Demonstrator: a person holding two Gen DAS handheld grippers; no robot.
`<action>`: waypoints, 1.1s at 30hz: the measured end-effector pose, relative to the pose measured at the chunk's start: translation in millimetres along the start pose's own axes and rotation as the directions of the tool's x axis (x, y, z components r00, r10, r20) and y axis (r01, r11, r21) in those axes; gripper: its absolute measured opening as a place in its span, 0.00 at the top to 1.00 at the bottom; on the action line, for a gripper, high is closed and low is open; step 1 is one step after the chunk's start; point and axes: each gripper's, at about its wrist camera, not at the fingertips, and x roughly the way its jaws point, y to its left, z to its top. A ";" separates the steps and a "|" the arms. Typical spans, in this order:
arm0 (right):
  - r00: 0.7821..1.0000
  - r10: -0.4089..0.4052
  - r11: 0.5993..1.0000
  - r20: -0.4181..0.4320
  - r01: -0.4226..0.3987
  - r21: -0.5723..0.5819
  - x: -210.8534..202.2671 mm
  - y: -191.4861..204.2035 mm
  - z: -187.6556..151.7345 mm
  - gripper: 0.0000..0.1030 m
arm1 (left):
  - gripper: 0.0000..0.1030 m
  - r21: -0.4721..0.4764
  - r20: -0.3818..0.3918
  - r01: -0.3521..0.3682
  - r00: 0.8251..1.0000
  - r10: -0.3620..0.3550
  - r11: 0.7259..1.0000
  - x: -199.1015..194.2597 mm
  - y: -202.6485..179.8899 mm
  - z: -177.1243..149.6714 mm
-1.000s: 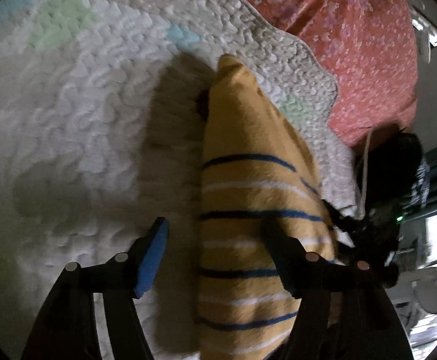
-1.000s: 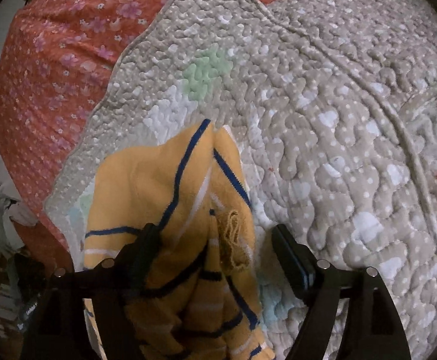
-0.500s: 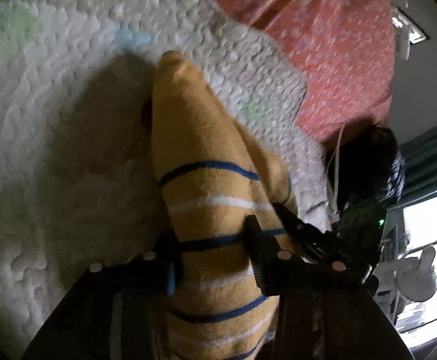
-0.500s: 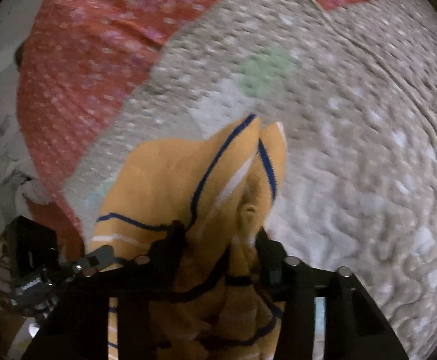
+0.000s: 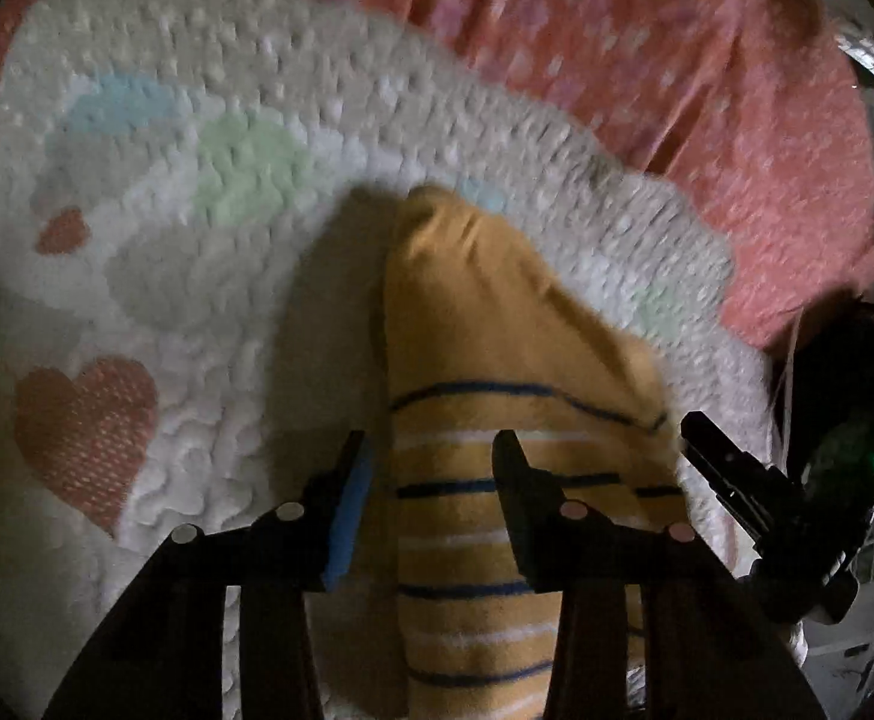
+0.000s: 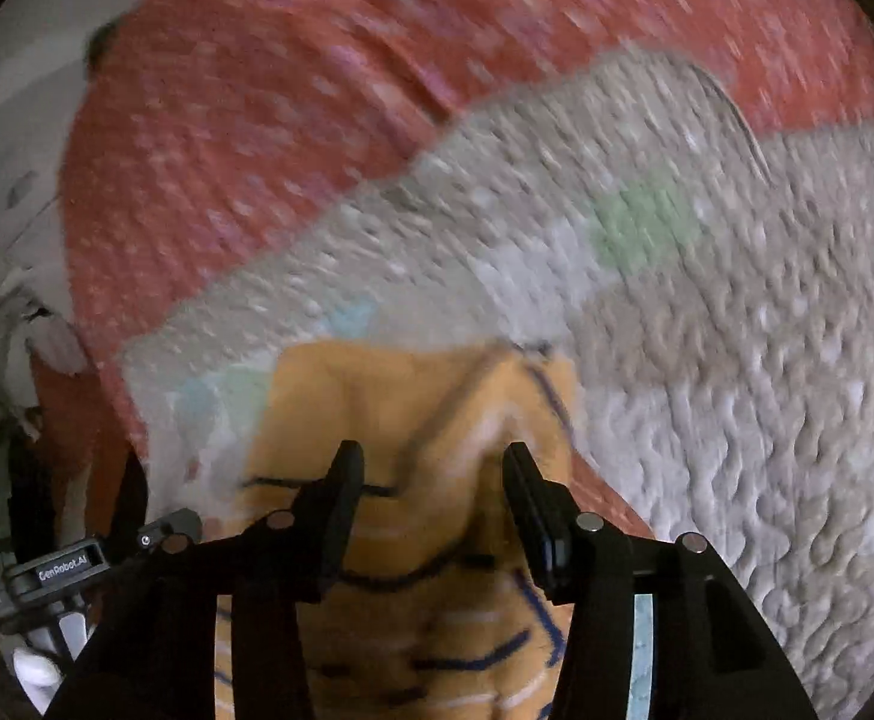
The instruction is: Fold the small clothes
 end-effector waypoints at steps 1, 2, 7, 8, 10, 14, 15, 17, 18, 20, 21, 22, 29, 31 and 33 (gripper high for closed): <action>0.999 0.035 0.999 0.005 -0.035 -0.030 -5.7 8.7 -1.3 0.50 | 0.62 0.010 0.018 0.013 1.000 -0.013 1.000 -7.2 -0.5 -2.5; 0.996 0.085 0.995 -0.014 -0.086 -0.058 -8.8 18.0 -4.9 0.50 | 0.62 0.024 0.027 0.033 0.999 -0.033 0.999 -13.0 -3.6 -5.4; 0.958 0.176 0.977 -0.228 -0.198 -0.074 18.1 34.1 -32.0 0.51 | 0.62 0.106 -0.092 0.047 0.995 -0.037 0.993 7.8 -16.0 -33.1; 0.952 0.130 0.983 -0.277 -0.161 -0.093 29.5 32.3 -39.8 0.51 | 0.61 0.108 -0.121 0.038 0.992 -0.025 0.993 15.2 -14.3 -38.5; 0.949 0.108 0.983 -0.296 -0.146 -0.111 38.6 27.7 -47.7 0.51 | 0.56 0.121 -0.147 0.012 0.989 0.006 0.993 23.2 -10.0 -48.1; 0.966 0.121 0.985 -0.228 -0.145 -0.095 14.9 23.6 -44.2 0.50 | 0.55 0.106 -0.113 0.021 0.994 -0.009 0.994 13.1 -1.3 -51.4; 0.973 0.104 0.988 -0.207 -0.124 -0.089 7.1 21.4 -45.9 0.50 | 0.55 0.103 -0.098 0.011 0.995 -0.001 0.995 9.1 0.3 -54.2; 0.980 0.072 0.994 -0.187 -0.086 -0.069 -7.4 15.2 -54.3 0.49 | 0.55 0.100 -0.066 -0.025 0.997 0.031 0.995 -1.1 4.4 -61.8; 0.982 0.051 0.996 -0.179 -0.064 -0.069 -13.4 13.6 -59.6 0.49 | 0.55 0.099 -0.051 -0.041 0.998 0.046 0.994 -7.4 6.2 -67.0; 0.988 -0.024 0.997 -0.150 0.012 -0.080 -34.0 9.0 -76.6 0.49 | 0.55 0.100 -0.007 -0.075 0.997 0.076 0.992 -20.0 6.0 -77.3; 0.989 -0.046 0.996 -0.142 0.035 -0.081 -41.1 7.4 -81.8 0.46 | 0.55 0.104 0.017 -0.093 0.996 0.092 0.990 -26.4 5.1 -83.9; 0.988 -0.076 0.995 -0.133 0.066 -0.078 -49.7 5.7 -89.9 0.44 | 0.55 0.115 0.051 -0.120 0.992 0.115 0.986 -35.0 2.6 -91.6; 0.968 -0.142 0.990 -0.205 0.139 -0.030 -85.0 -12.1 -165.0 0.42 | 0.49 0.159 0.295 -0.297 0.925 0.242 0.942 -92.4 -10.9 -143.5; 0.965 -0.161 0.987 -0.205 0.154 -0.049 -87.0 -7.5 -173.0 0.42 | 0.36 0.142 0.375 -0.348 0.886 0.275 0.927 -112.7 -13.8 -158.7; 0.966 -0.176 0.983 -0.190 0.163 -0.083 -91.5 0.5 -182.2 0.41 | 0.22 0.118 0.454 -0.399 0.836 0.308 0.909 -136.8 -19.3 -177.2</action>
